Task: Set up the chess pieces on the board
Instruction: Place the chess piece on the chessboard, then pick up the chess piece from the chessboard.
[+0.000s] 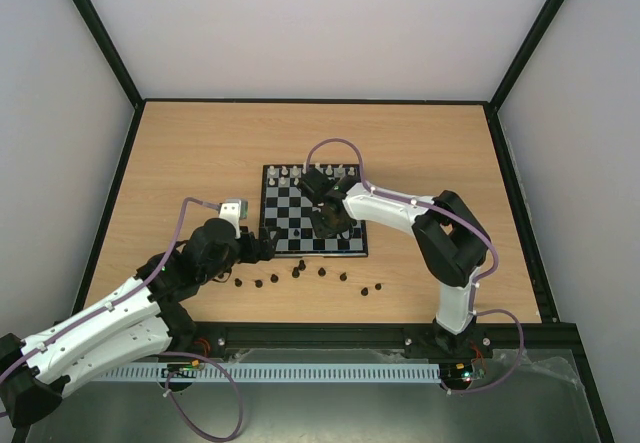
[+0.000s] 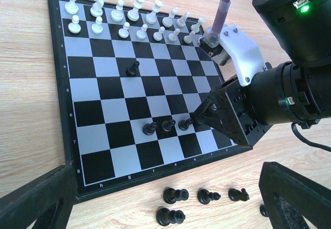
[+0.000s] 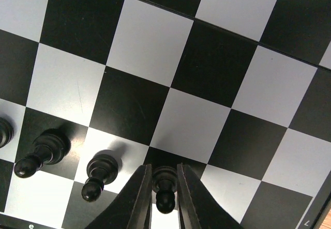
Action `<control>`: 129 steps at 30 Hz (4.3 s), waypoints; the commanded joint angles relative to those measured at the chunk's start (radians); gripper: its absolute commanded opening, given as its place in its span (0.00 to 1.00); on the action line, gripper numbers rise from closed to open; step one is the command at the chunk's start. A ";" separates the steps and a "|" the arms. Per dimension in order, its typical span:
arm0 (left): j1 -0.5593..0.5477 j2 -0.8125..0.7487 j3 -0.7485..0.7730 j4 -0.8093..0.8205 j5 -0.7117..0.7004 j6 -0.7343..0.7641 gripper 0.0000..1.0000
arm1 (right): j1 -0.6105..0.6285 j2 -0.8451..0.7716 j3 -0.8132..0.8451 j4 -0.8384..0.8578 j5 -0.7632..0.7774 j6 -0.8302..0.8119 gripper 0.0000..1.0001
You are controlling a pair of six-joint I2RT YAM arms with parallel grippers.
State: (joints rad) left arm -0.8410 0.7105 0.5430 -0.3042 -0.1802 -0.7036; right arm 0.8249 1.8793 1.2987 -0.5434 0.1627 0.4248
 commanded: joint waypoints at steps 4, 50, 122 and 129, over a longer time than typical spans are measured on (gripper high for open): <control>0.004 -0.006 -0.006 0.018 -0.008 -0.005 0.99 | 0.002 -0.006 0.010 -0.027 0.013 -0.007 0.17; 0.013 0.304 0.239 -0.093 -0.160 0.055 0.99 | -0.003 -0.688 -0.318 0.192 -0.036 0.018 0.98; 0.155 1.197 0.686 0.009 -0.084 0.163 0.13 | -0.016 -0.767 -0.589 0.337 0.022 0.061 0.99; 0.154 1.178 0.677 -0.005 -0.072 0.160 0.03 | -0.016 -0.765 -0.590 0.339 0.021 0.061 0.99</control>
State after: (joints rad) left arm -0.6907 1.8938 1.2007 -0.2893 -0.2607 -0.5423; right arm 0.8120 1.1027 0.7242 -0.2104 0.1772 0.4969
